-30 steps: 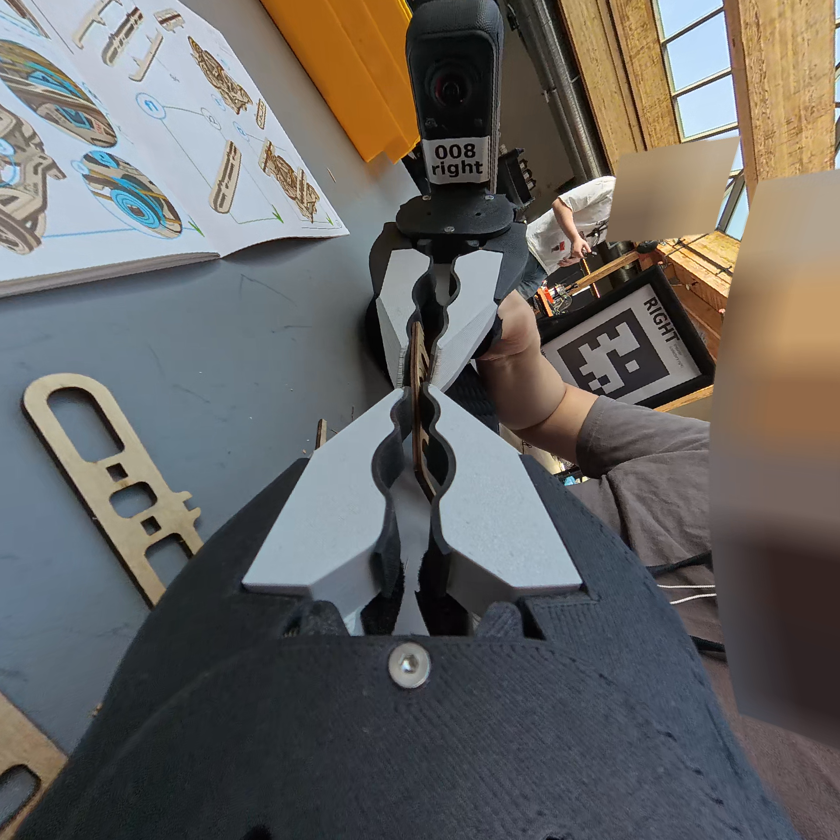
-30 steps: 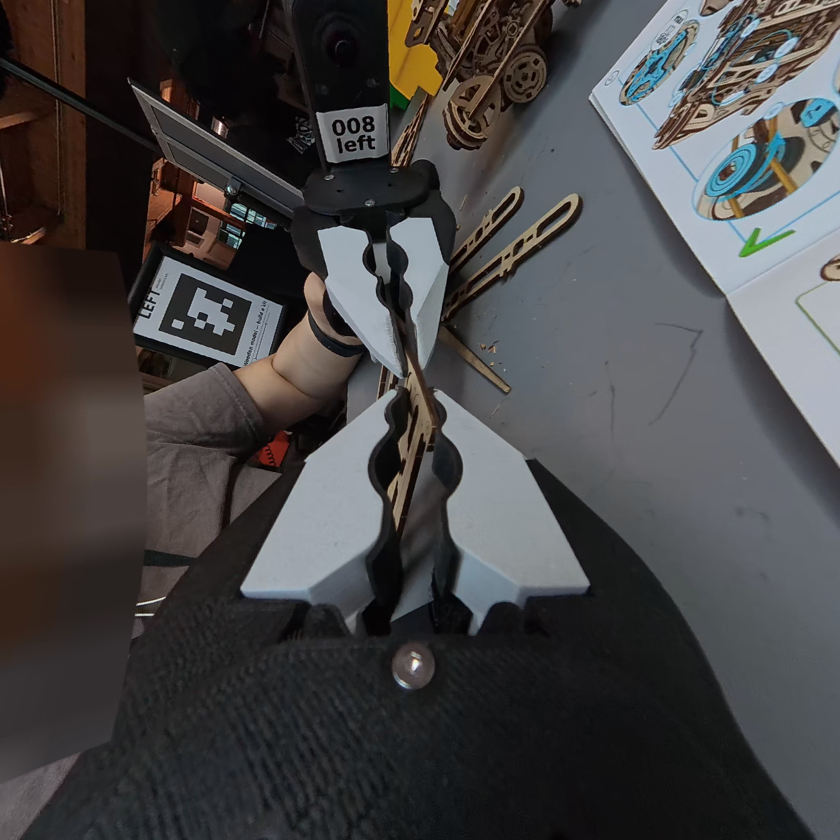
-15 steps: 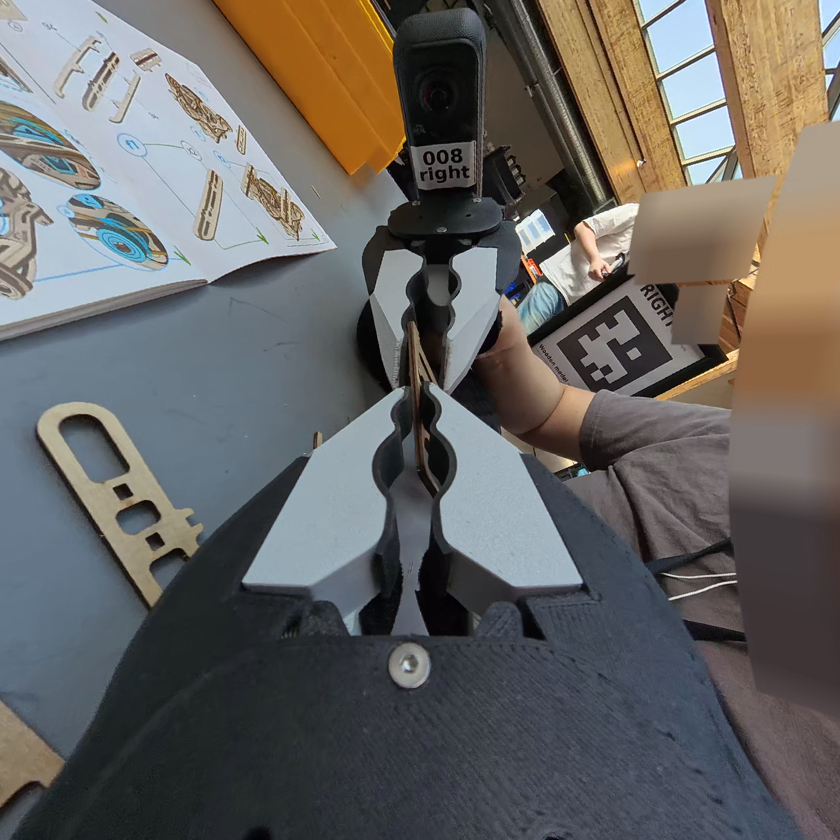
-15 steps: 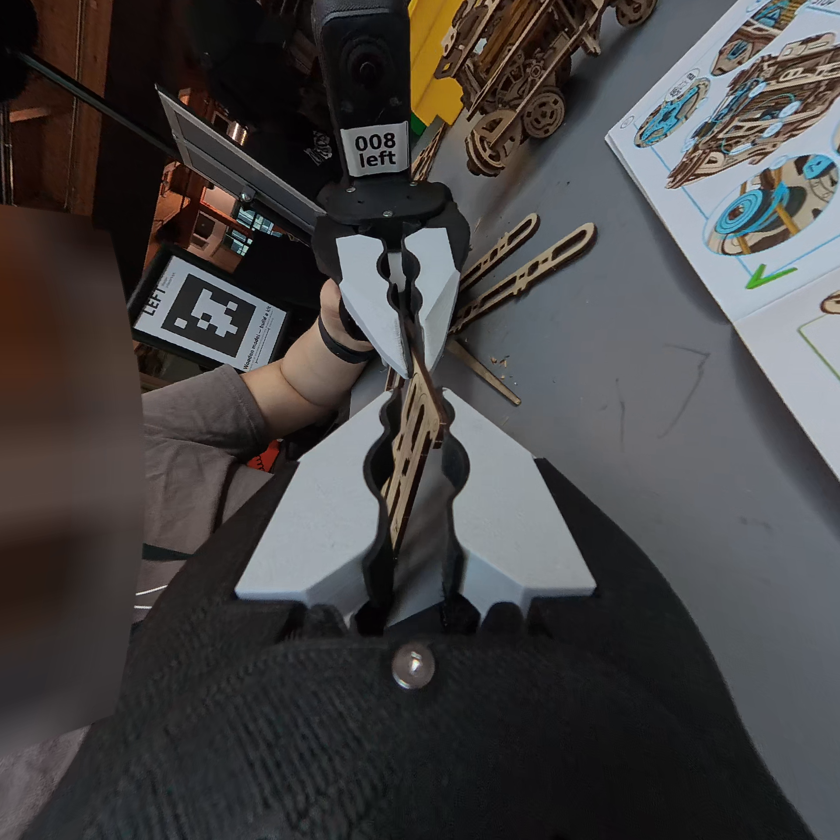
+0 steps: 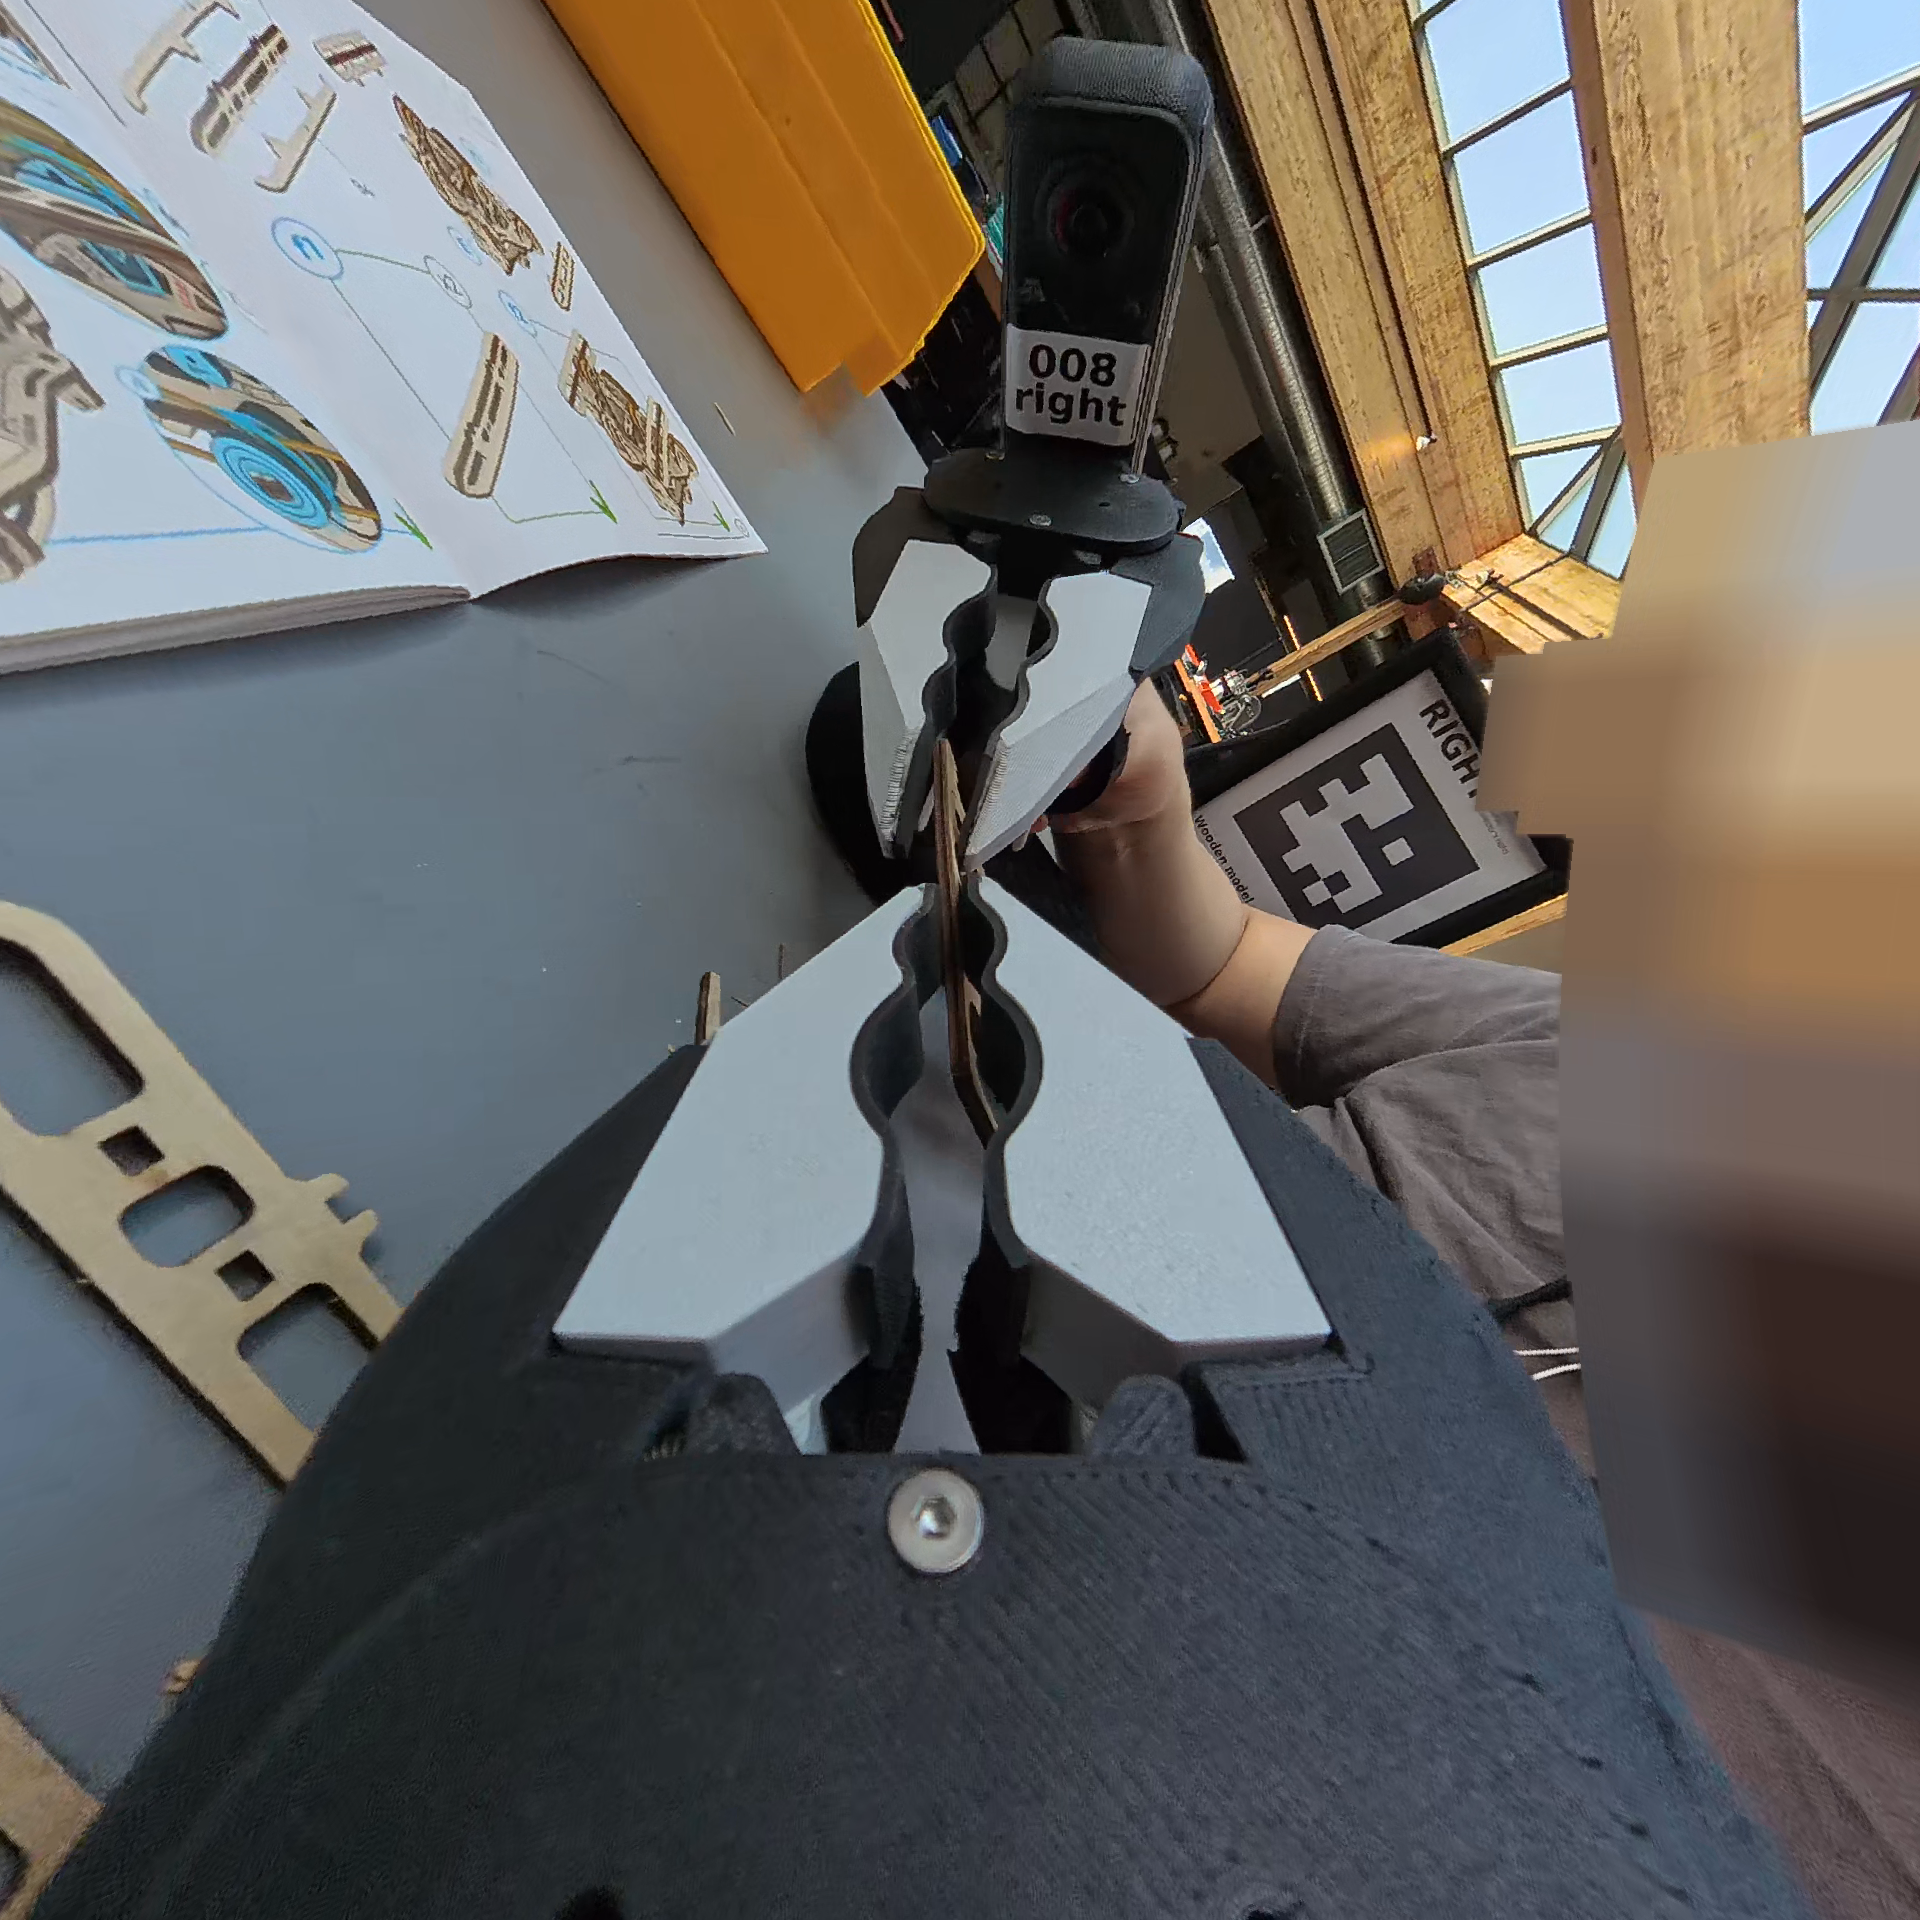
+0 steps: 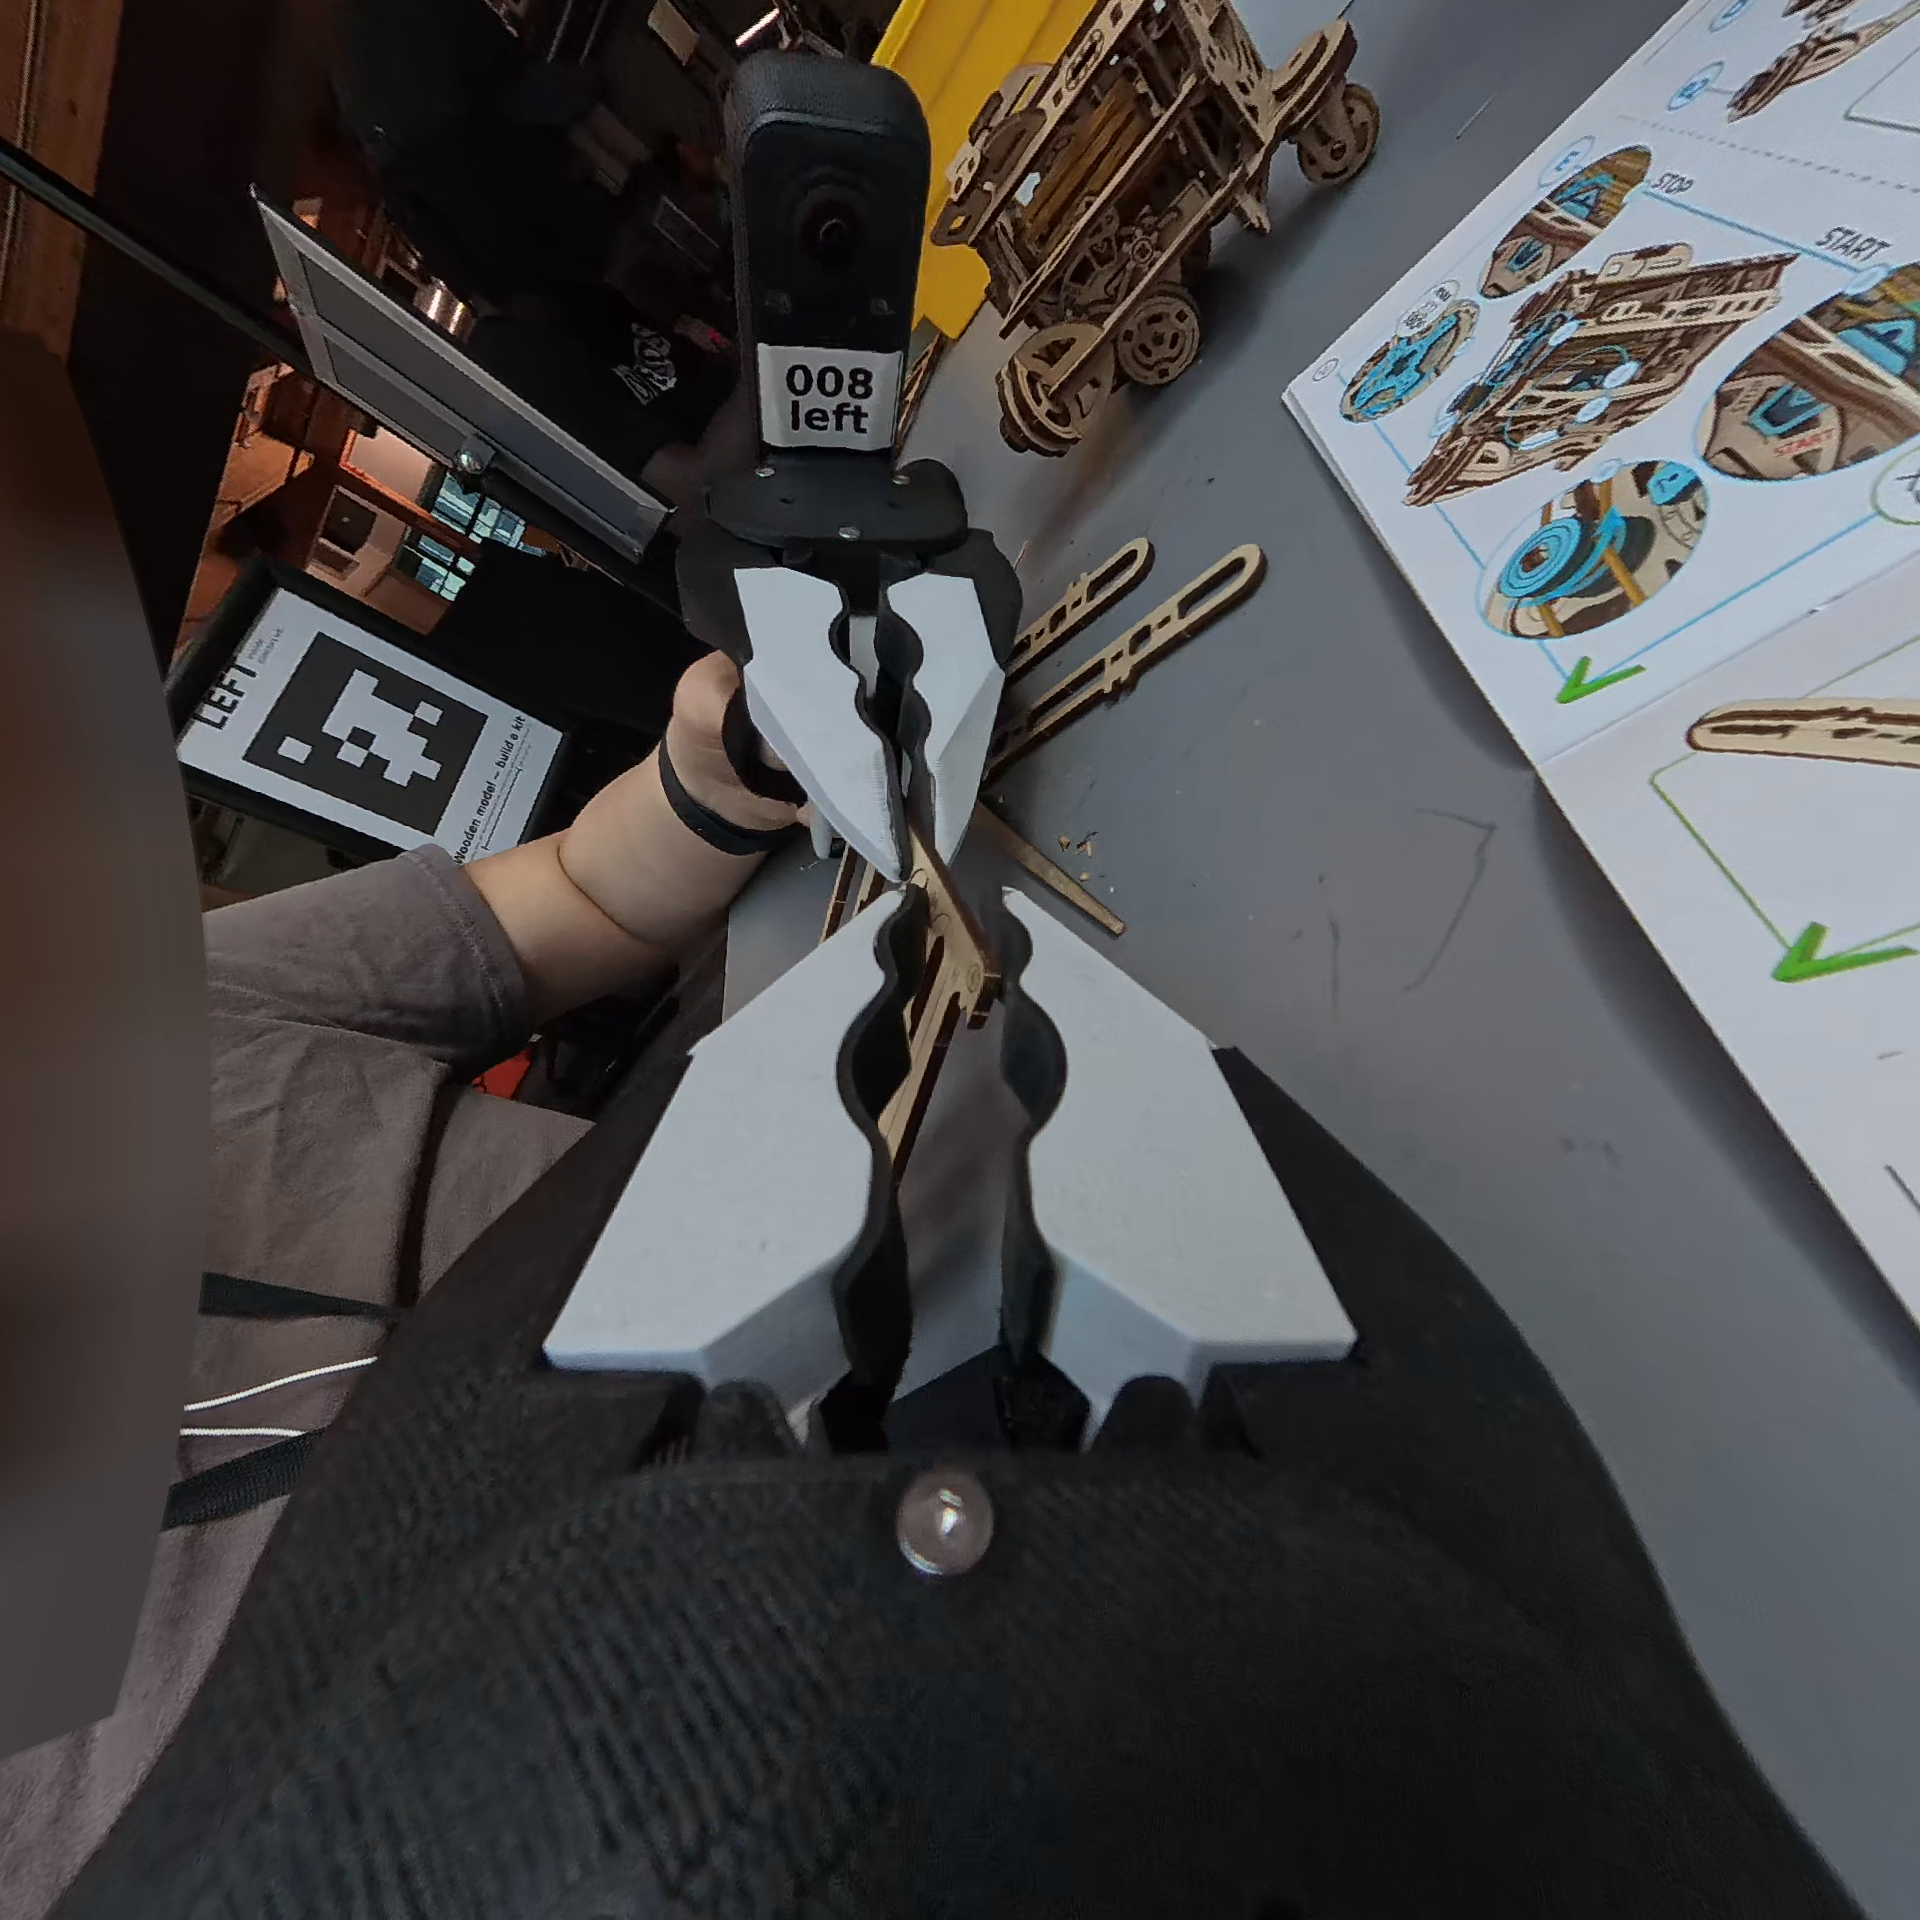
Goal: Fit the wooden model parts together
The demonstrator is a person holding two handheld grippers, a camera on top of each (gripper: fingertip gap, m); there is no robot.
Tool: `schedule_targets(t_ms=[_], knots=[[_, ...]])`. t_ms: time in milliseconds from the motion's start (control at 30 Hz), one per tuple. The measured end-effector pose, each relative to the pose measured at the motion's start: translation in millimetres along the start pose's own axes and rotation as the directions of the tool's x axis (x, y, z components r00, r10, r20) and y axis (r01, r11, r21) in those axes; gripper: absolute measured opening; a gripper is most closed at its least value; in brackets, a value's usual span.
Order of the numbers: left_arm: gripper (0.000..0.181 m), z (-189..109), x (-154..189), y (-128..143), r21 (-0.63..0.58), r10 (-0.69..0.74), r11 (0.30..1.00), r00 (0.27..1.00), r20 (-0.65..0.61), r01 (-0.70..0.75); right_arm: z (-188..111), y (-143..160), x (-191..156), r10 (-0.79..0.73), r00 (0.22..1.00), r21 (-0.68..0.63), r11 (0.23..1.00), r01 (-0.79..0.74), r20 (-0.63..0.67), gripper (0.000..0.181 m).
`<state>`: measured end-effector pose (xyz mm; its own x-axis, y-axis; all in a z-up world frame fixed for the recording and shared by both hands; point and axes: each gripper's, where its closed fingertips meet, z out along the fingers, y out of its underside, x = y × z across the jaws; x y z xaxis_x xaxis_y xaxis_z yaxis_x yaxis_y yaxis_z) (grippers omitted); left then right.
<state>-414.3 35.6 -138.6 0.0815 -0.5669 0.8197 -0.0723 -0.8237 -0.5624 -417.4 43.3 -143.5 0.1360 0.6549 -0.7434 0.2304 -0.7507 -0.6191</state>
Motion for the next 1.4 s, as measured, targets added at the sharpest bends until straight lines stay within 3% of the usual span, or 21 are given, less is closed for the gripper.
schedule_targets(t_ms=[233,300,367,467,633,800,1200,1400], knots=[[0.000,-0.9,-2.8,-0.3,-0.001,0.012,1.000,1.000,0.025,-0.012,1.4,1.2,4.8,-0.009,0.999,-0.006,1.000,0.009,-0.043,0.010],[0.000,-1.5,1.3,-3.2,0.011,0.026,1.000,1.000,0.000,-0.026,-1.7,-2.5,-2.3,0.009,1.000,0.021,1.000,-0.010,0.020,0.009],[0.000,-4.7,-0.2,-6.3,0.026,0.043,0.999,0.999,0.014,-0.043,-1.3,2.2,-8.2,0.044,0.996,-0.016,0.999,-0.042,0.074,0.024],[0.000,-7.1,1.3,-9.5,0.041,0.039,0.998,0.999,0.003,-0.039,1.2,7.2,-7.5,0.026,0.998,-0.053,0.998,-0.023,0.056,0.010],[0.000,-7.1,-0.5,-8.6,0.034,0.045,0.998,0.999,0.014,-0.045,1.3,7.2,-5.6,0.051,0.997,-0.057,0.997,-0.048,0.060,0.009],[0.000,-6.3,-0.2,-8.1,0.050,-0.054,0.997,0.998,-0.025,0.055,1.3,8.8,-5.0,0.026,0.999,-0.060,0.998,-0.023,0.045,0.008],[0.000,-5.1,-6.4,-6.9,0.051,-0.054,0.997,0.998,0.021,0.053,2.7,13.0,1.7,0.030,0.999,-0.073,0.997,-0.031,-0.011,0.008],[0.000,-8.5,-0.3,-15.3,0.081,0.064,0.995,0.997,0.032,-0.066,-1.3,12.4,-10.9,0.100,0.988,-0.092,0.992,-0.089,0.115,0.012]])
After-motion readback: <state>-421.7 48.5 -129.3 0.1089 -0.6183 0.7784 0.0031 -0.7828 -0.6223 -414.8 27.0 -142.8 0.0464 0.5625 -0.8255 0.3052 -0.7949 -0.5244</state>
